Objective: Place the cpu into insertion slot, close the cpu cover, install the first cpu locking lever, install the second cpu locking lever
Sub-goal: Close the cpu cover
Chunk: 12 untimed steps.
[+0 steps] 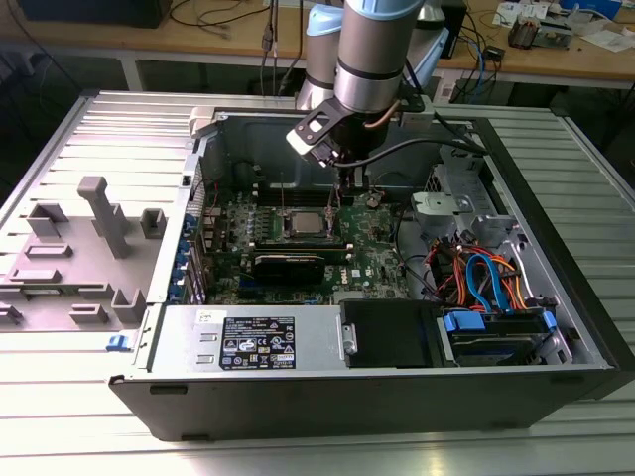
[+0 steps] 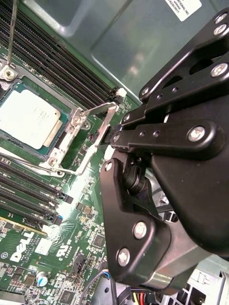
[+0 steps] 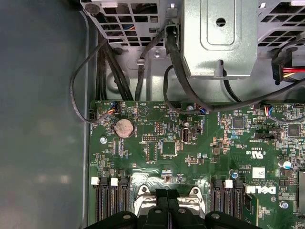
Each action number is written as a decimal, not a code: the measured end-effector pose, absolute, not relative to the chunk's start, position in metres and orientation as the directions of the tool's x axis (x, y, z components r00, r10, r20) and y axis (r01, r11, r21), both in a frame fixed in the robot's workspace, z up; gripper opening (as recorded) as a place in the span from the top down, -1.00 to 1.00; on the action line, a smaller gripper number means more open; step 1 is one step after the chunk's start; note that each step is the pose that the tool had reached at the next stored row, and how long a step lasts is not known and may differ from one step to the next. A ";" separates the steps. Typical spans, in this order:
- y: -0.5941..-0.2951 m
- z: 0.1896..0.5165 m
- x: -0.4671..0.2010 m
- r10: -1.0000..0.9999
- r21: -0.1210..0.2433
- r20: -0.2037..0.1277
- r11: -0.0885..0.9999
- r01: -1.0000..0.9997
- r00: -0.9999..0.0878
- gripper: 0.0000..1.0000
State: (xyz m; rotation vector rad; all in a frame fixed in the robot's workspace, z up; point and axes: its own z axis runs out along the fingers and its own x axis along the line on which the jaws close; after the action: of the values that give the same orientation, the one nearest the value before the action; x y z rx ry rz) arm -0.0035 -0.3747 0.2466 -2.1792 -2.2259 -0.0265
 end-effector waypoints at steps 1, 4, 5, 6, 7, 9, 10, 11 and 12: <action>-0.375 0.247 -0.004 0.999 -0.006 0.031 0.021 1.000 -0.021 0.79; -0.375 0.247 -0.005 0.999 -0.006 0.031 0.021 1.000 -0.021 0.79; -0.375 0.247 -0.005 0.999 -0.006 0.031 0.021 1.000 -0.021 0.79; -0.375 0.247 -0.005 0.999 -0.006 0.031 0.021 1.000 -0.021 0.79; -0.375 0.247 -0.005 0.999 -0.006 0.031 0.021 1.000 -0.021 0.79; -0.375 0.247 -0.006 0.999 -0.006 0.031 0.021 1.000 -0.021 0.79; -0.375 0.247 -0.006 0.999 -0.006 0.031 0.021 1.000 -0.021 0.79; -0.375 0.247 -0.006 0.999 -0.006 0.031 0.021 1.000 -0.021 0.79; -0.375 0.247 -0.006 0.999 -0.006 0.031 0.021 1.000 -0.021 0.79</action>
State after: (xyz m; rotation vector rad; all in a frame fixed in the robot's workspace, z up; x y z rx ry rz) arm -0.0064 -0.3747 0.2466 -2.1791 -2.2260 -0.0265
